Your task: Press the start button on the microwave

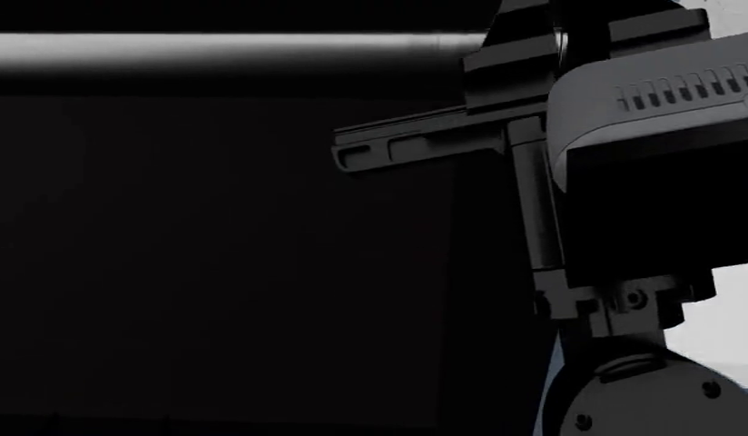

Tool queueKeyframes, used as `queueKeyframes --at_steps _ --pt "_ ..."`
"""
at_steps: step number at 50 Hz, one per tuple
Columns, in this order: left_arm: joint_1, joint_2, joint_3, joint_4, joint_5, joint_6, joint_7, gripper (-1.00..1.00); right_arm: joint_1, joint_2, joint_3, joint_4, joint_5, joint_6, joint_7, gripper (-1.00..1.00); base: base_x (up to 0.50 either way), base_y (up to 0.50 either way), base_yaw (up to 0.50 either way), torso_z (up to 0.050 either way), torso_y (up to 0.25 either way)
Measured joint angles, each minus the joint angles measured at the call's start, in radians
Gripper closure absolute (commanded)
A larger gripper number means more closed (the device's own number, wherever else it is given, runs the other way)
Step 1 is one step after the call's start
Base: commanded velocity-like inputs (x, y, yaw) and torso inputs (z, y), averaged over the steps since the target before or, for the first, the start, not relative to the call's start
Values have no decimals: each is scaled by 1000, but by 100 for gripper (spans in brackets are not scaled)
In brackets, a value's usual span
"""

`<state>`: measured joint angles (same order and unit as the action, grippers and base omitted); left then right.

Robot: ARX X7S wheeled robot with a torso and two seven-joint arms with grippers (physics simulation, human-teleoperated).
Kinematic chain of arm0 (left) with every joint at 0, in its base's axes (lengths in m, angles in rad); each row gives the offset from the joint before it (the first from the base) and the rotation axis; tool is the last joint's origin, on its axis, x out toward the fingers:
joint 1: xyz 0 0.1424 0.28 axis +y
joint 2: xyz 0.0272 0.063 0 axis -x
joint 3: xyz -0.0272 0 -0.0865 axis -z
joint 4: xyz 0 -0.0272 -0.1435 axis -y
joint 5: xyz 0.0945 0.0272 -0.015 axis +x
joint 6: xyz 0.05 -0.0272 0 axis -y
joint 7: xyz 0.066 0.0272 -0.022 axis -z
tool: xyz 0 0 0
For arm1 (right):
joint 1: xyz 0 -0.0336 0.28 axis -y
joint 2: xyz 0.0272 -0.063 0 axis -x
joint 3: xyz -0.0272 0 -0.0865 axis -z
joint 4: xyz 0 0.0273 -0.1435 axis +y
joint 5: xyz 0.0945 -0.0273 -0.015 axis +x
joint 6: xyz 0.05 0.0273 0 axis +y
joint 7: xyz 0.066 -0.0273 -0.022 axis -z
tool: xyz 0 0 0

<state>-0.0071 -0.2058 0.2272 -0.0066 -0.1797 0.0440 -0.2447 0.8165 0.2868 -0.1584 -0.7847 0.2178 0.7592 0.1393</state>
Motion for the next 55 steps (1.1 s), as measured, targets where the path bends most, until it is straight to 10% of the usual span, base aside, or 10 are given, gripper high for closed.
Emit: queueKeyframes --at_steps 31,55 --pt "-4 -11 14 -14 1 21 -13 -100 779 -51 101 207 198 670 -62 100 0 0 0 0 0" --pt "-6 -24 18 6 -13 17 -24 -100 1135 -33 -34 753 136 534 -125 100 0 0 0 0 0"
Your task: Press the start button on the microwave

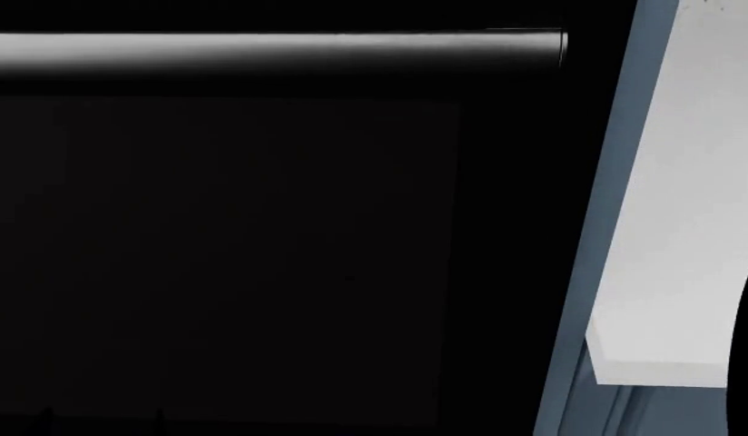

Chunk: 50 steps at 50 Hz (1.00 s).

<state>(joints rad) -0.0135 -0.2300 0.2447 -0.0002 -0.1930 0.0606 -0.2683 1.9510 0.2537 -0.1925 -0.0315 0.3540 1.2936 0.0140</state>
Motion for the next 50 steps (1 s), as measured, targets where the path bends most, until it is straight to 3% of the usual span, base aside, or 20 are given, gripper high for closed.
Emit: queueKeyframes --at_steps 25,50 --pt "2 -9 8 7 -13 3 -9 -100 232 -56 -133 463 -86 -248 -67 100 0 0 0 0 0" --pt "-19 -6 13 -88 -20 74 2 -100 241 -101 -134 512 -54 -278 -90 100 0 0 0 0 0"
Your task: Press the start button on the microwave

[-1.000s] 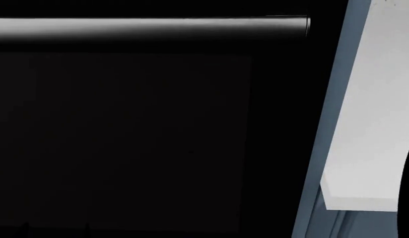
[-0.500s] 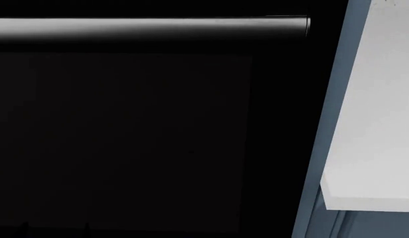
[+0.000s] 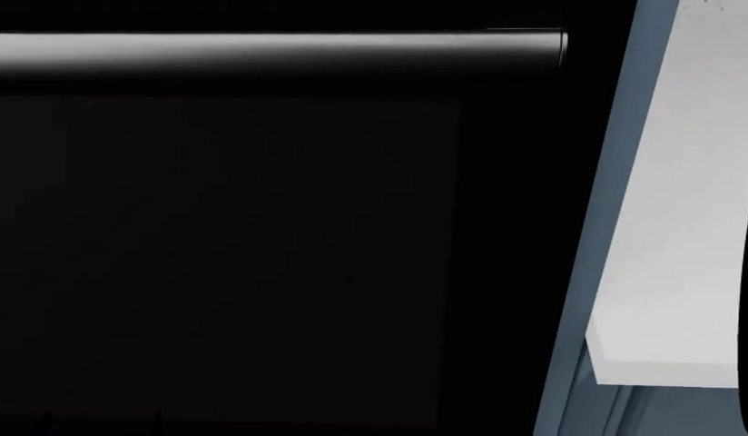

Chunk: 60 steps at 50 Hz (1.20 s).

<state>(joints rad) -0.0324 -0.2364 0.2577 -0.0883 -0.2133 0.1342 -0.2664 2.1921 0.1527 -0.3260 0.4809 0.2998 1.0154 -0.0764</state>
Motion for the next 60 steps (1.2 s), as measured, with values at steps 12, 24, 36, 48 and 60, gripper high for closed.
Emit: queueKeyframes --at_steps 12,24,36,48,60 --pt "0 -3 4 -7 -2 9 -4 -100 -19 -7 3 46 11 -34 -16 100 0 0 0 0 0" --pt "-5 -4 8 -19 -4 19 -6 -100 -27 -20 -10 117 18 -90 -52 100 0 0 0 0 0" --pt "-6 -7 11 -27 -9 25 -9 -100 -20 -32 -35 198 8 -145 -76 100 0 0 0 0 0" --pt "-13 -6 13 -50 -13 40 -10 -100 11 -60 -62 347 -11 -240 -105 100 0 0 0 0 0" --pt "-10 -10 16 -53 -11 46 -18 -100 89 -94 -108 594 13 -380 -142 100 7 0 2 0 0"
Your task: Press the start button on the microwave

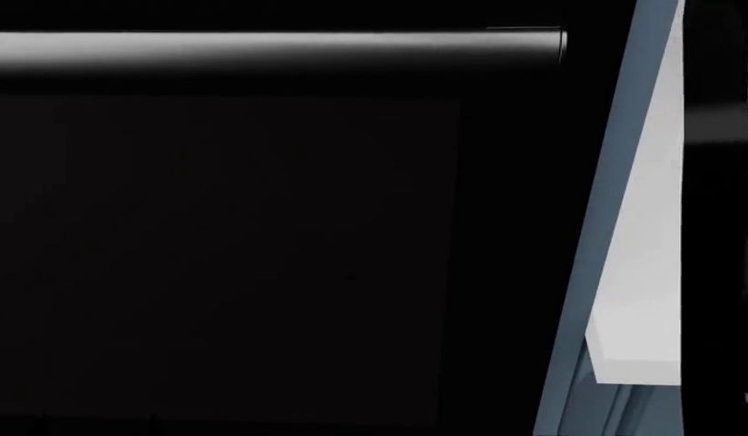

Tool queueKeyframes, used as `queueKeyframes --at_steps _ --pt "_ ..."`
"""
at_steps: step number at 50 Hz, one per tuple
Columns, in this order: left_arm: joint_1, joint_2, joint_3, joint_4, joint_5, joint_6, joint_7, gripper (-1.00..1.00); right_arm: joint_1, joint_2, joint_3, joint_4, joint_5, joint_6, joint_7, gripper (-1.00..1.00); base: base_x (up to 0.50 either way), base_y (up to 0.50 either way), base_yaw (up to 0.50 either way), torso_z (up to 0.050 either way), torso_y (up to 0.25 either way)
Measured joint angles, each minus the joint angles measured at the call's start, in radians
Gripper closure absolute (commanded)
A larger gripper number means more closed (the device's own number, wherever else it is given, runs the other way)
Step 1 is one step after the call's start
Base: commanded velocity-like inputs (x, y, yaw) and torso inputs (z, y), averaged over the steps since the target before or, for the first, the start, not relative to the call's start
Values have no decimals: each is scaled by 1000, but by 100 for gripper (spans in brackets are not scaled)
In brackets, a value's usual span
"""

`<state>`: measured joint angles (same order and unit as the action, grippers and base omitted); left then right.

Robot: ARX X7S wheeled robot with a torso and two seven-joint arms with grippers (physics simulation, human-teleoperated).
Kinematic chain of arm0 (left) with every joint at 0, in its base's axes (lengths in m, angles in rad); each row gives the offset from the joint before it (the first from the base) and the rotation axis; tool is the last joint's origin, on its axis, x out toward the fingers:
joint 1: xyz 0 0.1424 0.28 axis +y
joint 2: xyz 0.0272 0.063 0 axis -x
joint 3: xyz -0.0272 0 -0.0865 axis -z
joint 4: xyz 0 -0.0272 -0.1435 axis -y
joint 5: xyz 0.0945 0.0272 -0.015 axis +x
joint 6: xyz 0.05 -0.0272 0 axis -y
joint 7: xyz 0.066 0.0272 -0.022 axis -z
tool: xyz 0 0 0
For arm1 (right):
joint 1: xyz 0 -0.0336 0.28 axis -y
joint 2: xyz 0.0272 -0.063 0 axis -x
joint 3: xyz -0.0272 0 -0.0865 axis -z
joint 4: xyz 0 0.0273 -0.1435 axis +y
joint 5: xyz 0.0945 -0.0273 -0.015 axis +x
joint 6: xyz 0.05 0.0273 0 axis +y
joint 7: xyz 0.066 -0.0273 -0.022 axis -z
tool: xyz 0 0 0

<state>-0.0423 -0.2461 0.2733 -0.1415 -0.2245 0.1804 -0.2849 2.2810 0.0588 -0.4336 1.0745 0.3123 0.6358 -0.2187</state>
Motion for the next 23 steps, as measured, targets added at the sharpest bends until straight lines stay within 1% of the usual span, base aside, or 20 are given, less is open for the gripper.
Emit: queueKeyframes --at_steps 10,23 --pt "-2 0 -1 -22 -3 18 -1 -100 66 -8 -83 150 108 -73 -26 100 22 4 13 5 0" --pt "0 -4 0 -25 -7 23 -8 -100 75 -11 -155 168 167 -96 -10 100 24 6 16 5 0"
